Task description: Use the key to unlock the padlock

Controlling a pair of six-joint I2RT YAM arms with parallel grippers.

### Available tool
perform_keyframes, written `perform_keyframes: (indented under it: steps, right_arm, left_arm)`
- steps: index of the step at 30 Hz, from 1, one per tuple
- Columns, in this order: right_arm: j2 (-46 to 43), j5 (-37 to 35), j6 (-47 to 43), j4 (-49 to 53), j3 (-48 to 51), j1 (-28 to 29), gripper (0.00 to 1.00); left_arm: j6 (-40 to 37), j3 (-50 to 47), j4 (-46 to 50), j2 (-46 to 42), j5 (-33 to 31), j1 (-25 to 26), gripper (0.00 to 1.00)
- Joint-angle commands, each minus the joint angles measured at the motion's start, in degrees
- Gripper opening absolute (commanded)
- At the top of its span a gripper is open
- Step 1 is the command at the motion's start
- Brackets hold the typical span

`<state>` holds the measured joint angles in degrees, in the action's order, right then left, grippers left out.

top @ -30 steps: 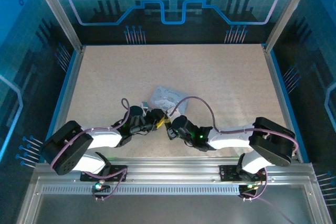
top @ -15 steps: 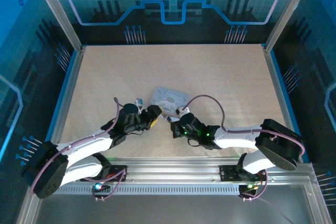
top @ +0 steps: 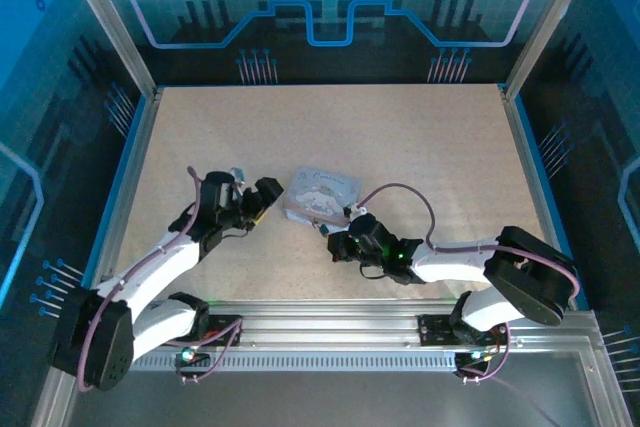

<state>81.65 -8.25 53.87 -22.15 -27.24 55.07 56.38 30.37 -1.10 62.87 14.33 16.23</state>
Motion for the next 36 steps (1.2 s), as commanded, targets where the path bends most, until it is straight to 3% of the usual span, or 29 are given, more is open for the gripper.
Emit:
perform_keyframes:
  steps: [1, 9, 19, 27, 30, 36]
  right_arm:
    - [0.6, 1.6, 0.6, -1.0, 0.6, -1.0, 0.01]
    - [1.0, 2.8, -0.2, -1.7, 1.0, -1.8, 0.04]
    - [2.4, 5.1, -0.7, -2.5, 0.9, -2.6, 0.08]
    - [1.7, 5.7, -1.0, -0.9, 1.0, -3.1, 0.21]
    - [0.6, 6.2, -3.7, 4.5, -1.1, -3.5, 0.29]
    - [-2.2, 7.9, -8.3, 5.6, -0.9, -6.0, 0.40]
  left_arm:
    - [-8.0, 4.6, 2.0, 5.3, 6.9, -2.2, 0.90]
    - [-13.0, 13.1, -1.0, 19.1, 13.8, -2.6, 0.85]
    - [-15.5, 15.0, -0.1, 28.1, 13.5, -1.2, 0.74]
    - [-16.0, 14.1, -0.4, 30.8, 11.2, -0.1, 0.61]
    - [-15.3, 12.8, -1.6, 30.8, 10.7, 0.5, 0.56]
    - [-13.7, 9.5, -3.5, 29.6, 9.7, 1.0, 0.55]
